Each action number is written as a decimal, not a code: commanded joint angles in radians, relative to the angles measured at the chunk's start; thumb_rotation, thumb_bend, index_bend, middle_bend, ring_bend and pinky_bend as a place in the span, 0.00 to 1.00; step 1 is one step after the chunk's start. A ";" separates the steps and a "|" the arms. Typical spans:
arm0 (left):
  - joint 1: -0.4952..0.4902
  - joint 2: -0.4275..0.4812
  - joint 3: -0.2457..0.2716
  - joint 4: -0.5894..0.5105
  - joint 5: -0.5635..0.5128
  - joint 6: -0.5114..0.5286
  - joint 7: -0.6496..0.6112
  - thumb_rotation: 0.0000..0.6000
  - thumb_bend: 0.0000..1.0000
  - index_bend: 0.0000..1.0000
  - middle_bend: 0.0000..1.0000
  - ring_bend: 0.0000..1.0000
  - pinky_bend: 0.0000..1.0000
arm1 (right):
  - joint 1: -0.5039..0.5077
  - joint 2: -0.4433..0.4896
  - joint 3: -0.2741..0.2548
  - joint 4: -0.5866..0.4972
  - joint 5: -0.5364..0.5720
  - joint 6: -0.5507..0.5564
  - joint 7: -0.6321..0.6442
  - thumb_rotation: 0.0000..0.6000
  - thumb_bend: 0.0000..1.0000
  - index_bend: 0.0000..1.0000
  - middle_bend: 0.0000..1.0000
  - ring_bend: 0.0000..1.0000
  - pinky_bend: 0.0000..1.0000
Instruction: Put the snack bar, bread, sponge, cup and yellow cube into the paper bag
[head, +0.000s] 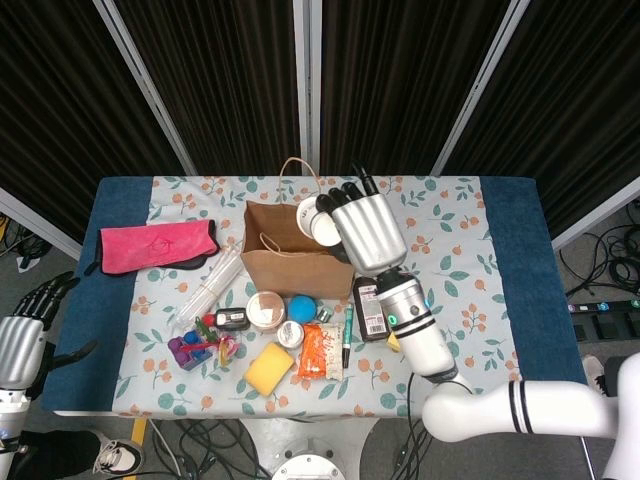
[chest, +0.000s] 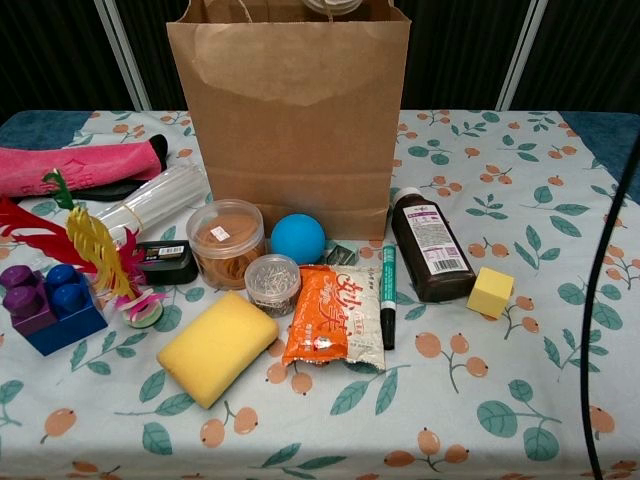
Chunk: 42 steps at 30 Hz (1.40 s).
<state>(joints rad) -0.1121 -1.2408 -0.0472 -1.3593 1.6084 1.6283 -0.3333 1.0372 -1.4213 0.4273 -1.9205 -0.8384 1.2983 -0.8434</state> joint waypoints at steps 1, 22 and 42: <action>-0.001 0.001 -0.002 0.003 -0.003 -0.002 -0.004 1.00 0.16 0.20 0.23 0.18 0.22 | 0.019 -0.027 0.001 0.013 0.015 -0.006 0.004 1.00 0.16 0.54 0.49 0.33 0.08; 0.000 0.003 0.006 -0.003 0.005 -0.004 -0.003 1.00 0.16 0.20 0.23 0.18 0.22 | -0.004 0.074 0.010 -0.090 0.011 0.019 0.078 1.00 0.00 0.25 0.29 0.10 0.00; -0.007 -0.012 0.019 -0.028 0.025 -0.012 0.037 1.00 0.16 0.20 0.23 0.18 0.22 | -0.492 0.399 -0.391 -0.128 -0.498 0.060 0.492 1.00 0.00 0.25 0.32 0.11 0.00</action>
<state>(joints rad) -0.1196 -1.2529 -0.0291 -1.3867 1.6329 1.6170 -0.2968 0.6158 -1.0315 0.1165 -2.0957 -1.2529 1.3769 -0.4102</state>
